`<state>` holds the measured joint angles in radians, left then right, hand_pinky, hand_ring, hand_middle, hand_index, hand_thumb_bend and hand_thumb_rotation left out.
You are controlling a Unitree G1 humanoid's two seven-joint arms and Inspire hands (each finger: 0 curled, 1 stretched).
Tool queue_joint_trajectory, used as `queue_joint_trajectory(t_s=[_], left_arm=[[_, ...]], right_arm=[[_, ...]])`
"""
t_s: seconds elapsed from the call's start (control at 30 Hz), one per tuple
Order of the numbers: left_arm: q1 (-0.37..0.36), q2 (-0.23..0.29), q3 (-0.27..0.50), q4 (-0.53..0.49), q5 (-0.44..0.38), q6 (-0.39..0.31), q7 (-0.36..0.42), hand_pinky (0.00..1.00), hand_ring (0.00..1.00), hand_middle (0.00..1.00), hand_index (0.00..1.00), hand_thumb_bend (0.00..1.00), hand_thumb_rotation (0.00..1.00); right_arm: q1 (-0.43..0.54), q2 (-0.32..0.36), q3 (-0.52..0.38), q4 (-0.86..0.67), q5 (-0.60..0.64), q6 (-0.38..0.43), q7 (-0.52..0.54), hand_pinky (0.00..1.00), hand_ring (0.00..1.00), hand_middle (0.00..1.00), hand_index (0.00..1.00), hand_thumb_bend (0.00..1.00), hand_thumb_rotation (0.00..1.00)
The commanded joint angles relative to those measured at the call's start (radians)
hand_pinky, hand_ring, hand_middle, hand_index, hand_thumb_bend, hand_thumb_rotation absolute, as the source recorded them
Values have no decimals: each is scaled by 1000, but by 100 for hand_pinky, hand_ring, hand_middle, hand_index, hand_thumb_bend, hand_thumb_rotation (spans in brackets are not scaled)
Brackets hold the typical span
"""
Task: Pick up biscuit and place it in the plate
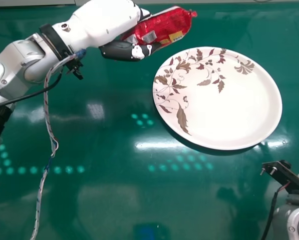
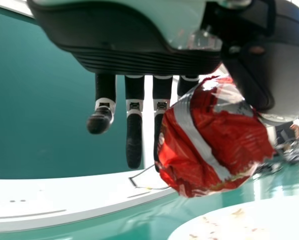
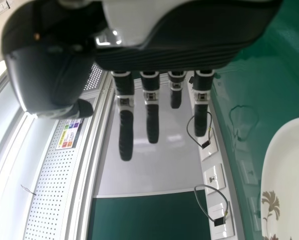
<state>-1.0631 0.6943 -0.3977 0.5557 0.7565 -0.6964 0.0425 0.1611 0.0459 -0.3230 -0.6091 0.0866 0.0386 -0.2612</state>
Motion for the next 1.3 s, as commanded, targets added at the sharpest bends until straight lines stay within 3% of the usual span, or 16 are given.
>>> queue_joint_trajectory(t_s=[0.0,0.1,0.13,0.2,0.23,0.3,0.37,0.43,0.6,0.63,0.77,0.87,0.97,1.27], left_arm=[[18,-8,23,-49,-45,-27,-33,10,43,47,49,49,0],[29,-29,23,-99,-76,-29,-85,12,41,44,50,49,0],[32,-40,23,-111,-78,-30,-92,11,27,46,49,50,0],[33,-61,18,-130,-63,-33,-92,11,16,40,48,50,0],[30,-73,12,-136,-53,-30,-98,11,14,30,48,49,4],[23,-98,1,-148,-36,-11,-122,12,14,24,48,49,6],[19,-131,-6,-156,-31,2,-143,14,17,25,48,48,6],[12,-167,-16,-153,-27,10,-162,13,17,42,49,50,1],[2,-240,-55,-130,59,32,-123,16,19,47,48,51,0],[-2,-254,-64,-111,78,34,-108,15,19,47,48,51,0],[-41,-291,-109,-12,151,38,-69,31,28,41,51,50,0],[-75,-327,-138,83,169,49,-71,21,25,40,52,50,0],[-104,-359,-162,173,190,78,-54,15,21,46,49,51,0],[-178,-410,-246,358,255,120,47,13,18,47,48,51,0]], right_arm=[[-1,5,-1,-7,-7,12,-5,72,77,76,49,50,14],[-5,8,0,-8,-5,13,-5,71,76,75,49,50,14],[-5,8,1,-9,-12,15,-7,71,75,74,49,50,14],[-3,7,0,-7,-16,9,-7,71,76,74,49,50,14],[-3,8,-1,-5,-12,3,-5,70,76,74,49,50,14],[-3,11,-4,-1,-7,-10,-1,70,76,74,49,50,14],[-4,17,-6,-2,-7,-7,-7,68,74,73,49,50,14],[-5,20,-6,-3,-6,-6,-11,68,74,72,49,50,14],[0,21,-6,2,0,-28,-4,69,74,72,49,50,14],[2,23,-6,0,1,-27,-5,71,75,73,49,50,14],[8,27,-6,-10,-4,-16,-13,69,75,73,49,50,14],[11,28,-5,-15,-3,-15,-13,70,75,73,49,50,14],[11,28,-3,-16,-3,-14,-12,69,74,73,49,50,14],[11,19,-9,-12,0,-21,-7,70,76,75,49,50,14]])
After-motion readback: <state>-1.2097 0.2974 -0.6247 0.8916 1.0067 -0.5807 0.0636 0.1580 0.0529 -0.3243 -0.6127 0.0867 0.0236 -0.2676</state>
